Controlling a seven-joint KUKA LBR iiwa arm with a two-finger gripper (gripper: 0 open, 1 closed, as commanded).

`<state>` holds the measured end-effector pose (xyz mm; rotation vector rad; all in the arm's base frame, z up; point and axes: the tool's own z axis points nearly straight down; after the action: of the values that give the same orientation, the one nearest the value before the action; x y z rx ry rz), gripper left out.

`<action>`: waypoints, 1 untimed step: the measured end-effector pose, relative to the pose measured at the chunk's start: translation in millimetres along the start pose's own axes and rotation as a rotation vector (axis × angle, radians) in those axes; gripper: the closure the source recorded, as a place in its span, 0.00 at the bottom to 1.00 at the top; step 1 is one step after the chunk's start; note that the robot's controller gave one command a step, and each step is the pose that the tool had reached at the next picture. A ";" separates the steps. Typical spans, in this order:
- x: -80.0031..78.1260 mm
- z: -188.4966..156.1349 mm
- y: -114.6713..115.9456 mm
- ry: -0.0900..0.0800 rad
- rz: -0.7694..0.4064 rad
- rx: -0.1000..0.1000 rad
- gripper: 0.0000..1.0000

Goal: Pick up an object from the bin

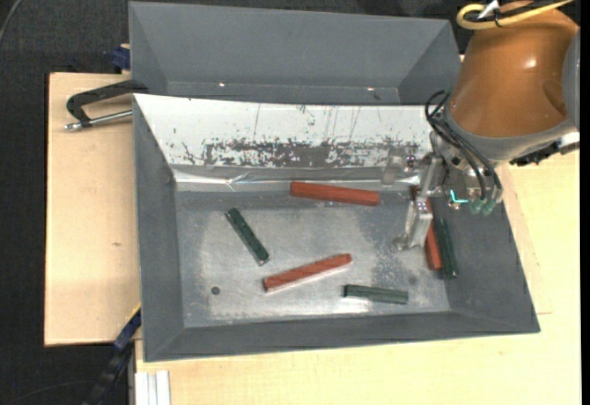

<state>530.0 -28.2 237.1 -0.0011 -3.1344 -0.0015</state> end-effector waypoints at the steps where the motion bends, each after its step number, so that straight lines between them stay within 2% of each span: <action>1: -22.7 126.4 37.5 -0.001 0.048 -0.001 0.00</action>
Offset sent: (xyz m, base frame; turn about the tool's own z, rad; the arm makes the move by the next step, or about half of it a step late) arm 0.0226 0.0352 -0.1227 0.0509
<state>551.9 9.4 110.6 -0.0767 -3.1344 -0.0036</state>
